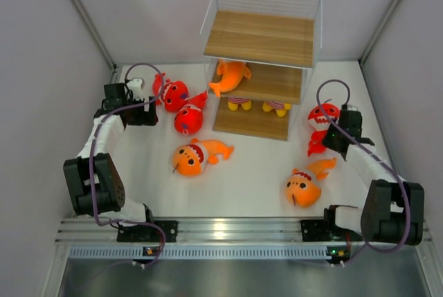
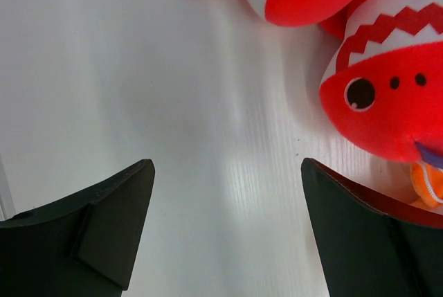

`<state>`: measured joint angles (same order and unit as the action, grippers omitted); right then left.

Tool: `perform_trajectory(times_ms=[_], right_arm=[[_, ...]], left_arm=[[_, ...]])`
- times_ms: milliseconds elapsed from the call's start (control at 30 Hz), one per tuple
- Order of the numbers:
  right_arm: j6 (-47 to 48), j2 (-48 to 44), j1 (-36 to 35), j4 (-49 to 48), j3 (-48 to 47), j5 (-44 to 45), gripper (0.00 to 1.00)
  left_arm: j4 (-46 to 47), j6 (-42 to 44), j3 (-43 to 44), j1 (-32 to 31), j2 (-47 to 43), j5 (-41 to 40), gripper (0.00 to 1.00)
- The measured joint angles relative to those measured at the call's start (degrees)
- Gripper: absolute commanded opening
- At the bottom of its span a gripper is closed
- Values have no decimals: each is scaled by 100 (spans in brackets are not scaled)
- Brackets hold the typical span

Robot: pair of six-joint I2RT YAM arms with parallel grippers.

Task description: Place and organize the stuffed toys onto the shelf

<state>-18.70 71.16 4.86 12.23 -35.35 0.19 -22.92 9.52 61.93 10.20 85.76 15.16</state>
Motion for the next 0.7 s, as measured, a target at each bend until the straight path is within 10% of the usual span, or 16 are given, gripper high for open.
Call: perform_trajectory(times_ms=[200,700], right_arm=[[295,-754,0,789,-1126,597,0],[769,-909,-1093,2446,-7322,710,0]], left_arm=[[-315,120,151,0,2,-142,93],[-426,160,203,0,4,-208,93]])
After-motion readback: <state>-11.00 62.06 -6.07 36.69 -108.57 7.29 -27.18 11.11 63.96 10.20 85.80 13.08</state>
